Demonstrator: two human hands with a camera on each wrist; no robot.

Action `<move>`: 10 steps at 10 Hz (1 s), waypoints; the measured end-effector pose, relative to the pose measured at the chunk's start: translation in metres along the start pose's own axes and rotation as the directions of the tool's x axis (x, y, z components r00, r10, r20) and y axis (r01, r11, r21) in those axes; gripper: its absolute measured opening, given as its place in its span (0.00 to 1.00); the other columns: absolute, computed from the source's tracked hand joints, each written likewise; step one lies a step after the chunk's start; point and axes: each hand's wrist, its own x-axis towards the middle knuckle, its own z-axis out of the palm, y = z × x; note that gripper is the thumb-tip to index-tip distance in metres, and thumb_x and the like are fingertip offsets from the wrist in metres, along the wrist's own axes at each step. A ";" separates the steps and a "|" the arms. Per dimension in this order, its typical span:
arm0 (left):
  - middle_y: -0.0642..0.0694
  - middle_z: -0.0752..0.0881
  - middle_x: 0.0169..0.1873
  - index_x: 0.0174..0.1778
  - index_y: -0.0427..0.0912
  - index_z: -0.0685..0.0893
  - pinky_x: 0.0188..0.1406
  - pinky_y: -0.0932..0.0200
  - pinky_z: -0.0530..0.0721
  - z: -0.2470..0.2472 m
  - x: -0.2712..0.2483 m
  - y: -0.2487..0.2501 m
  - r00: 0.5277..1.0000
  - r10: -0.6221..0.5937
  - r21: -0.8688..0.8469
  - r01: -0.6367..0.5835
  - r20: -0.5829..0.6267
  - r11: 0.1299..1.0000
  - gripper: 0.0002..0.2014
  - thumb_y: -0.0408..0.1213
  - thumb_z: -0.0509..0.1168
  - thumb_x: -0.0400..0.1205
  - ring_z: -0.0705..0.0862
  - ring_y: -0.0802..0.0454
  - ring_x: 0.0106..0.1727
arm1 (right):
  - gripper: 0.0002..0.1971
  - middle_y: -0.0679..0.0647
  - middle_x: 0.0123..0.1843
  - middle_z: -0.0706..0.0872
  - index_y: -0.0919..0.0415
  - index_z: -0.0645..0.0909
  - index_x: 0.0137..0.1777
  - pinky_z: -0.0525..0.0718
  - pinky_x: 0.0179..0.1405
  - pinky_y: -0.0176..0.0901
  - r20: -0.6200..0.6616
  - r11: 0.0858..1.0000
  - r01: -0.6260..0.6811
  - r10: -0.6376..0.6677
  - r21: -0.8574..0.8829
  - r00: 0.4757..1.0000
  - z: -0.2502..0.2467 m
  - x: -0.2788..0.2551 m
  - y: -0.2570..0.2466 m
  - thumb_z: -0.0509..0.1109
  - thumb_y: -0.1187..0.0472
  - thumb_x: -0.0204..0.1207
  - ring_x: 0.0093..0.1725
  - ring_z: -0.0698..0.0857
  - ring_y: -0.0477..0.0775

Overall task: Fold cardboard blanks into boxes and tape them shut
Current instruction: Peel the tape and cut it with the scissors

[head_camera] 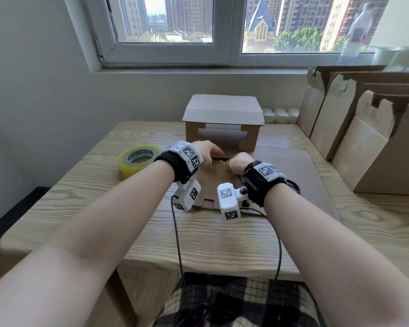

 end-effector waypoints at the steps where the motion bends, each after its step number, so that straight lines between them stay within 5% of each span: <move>1: 0.50 0.87 0.63 0.67 0.48 0.86 0.60 0.61 0.81 0.003 0.004 0.005 0.998 0.054 0.025 -0.054 -0.024 0.998 0.21 0.33 0.72 0.78 0.85 0.51 0.62 | 0.15 0.61 0.62 0.86 0.67 0.83 0.67 0.87 0.53 0.48 0.000 0.992 0.005 -0.005 -0.127 1.000 0.005 0.015 -0.001 0.65 0.63 0.83 0.56 0.86 0.58; 2: 0.51 0.92 0.50 0.52 0.50 0.93 0.54 0.56 0.87 0.002 0.008 0.005 0.994 0.032 0.043 -0.028 -0.101 0.999 0.10 0.42 0.76 0.76 0.88 0.52 0.51 | 0.15 0.62 0.60 0.87 0.67 0.85 0.64 0.86 0.59 0.50 0.027 0.983 0.031 -0.027 -0.179 0.999 0.006 0.015 -0.005 0.64 0.62 0.84 0.59 0.86 0.61; 3: 0.52 0.91 0.46 0.48 0.51 0.93 0.54 0.56 0.86 0.002 0.009 -0.003 0.993 0.020 0.044 -0.014 -0.118 0.999 0.07 0.42 0.76 0.76 0.88 0.52 0.50 | 0.16 0.61 0.56 0.82 0.69 0.79 0.69 0.79 0.41 0.44 0.039 0.989 0.042 -0.037 -0.140 0.999 0.004 0.017 -0.007 0.61 0.64 0.85 0.52 0.80 0.59; 6: 0.53 0.90 0.37 0.46 0.46 0.94 0.43 0.62 0.83 -0.011 -0.008 -0.040 0.981 0.018 -0.253 -0.067 -0.192 0.965 0.05 0.34 0.73 0.78 0.84 0.58 0.36 | 0.19 0.63 0.71 0.80 0.66 0.78 0.71 0.75 0.71 0.49 0.021 0.919 0.000 0.009 -0.393 1.000 0.017 0.008 -0.011 0.56 0.64 0.85 0.72 0.77 0.65; 7: 0.58 0.87 0.34 0.49 0.46 0.93 0.31 0.78 0.74 -0.022 -0.017 -0.045 0.961 0.011 -0.302 -0.098 -0.275 0.948 0.05 0.34 0.74 0.79 0.80 0.65 0.34 | 0.20 0.62 0.73 0.79 0.65 0.77 0.74 0.76 0.71 0.50 0.064 0.923 0.029 -0.005 -0.383 0.998 0.026 0.007 -0.010 0.59 0.61 0.85 0.73 0.77 0.66; 8: 0.53 0.88 0.36 0.50 0.43 0.93 0.30 0.80 0.74 -0.030 -0.025 -0.047 0.954 0.033 -0.281 -0.121 -0.299 0.952 0.06 0.33 0.73 0.79 0.82 0.68 0.33 | 0.21 0.58 0.73 0.78 0.58 0.76 0.72 0.71 0.75 0.55 0.028 0.895 -0.006 0.021 -0.447 0.999 0.038 0.037 0.003 0.62 0.56 0.80 0.75 0.72 0.66; 9: 0.53 0.90 0.39 0.49 0.41 0.94 0.33 0.77 0.77 -0.042 -0.030 -0.050 0.933 0.027 -0.351 -0.162 -0.359 0.922 0.06 0.33 0.73 0.80 0.84 0.70 0.34 | 0.37 0.61 0.74 0.78 0.59 0.78 0.73 0.76 0.73 0.58 0.033 0.922 -0.016 0.031 -0.387 0.999 0.044 0.073 0.015 0.64 0.46 0.61 0.72 0.76 0.66; 10: 0.52 0.91 0.41 0.49 0.43 0.94 0.46 0.68 0.82 -0.052 -0.034 -0.047 0.915 0.031 -0.317 -0.171 -0.403 0.933 0.05 0.36 0.73 0.80 0.86 0.63 0.42 | 0.28 0.60 0.73 0.77 0.62 0.77 0.72 0.72 0.76 0.56 0.096 0.902 0.008 0.037 -0.431 0.995 0.039 0.040 0.000 0.64 0.48 0.76 0.74 0.73 0.65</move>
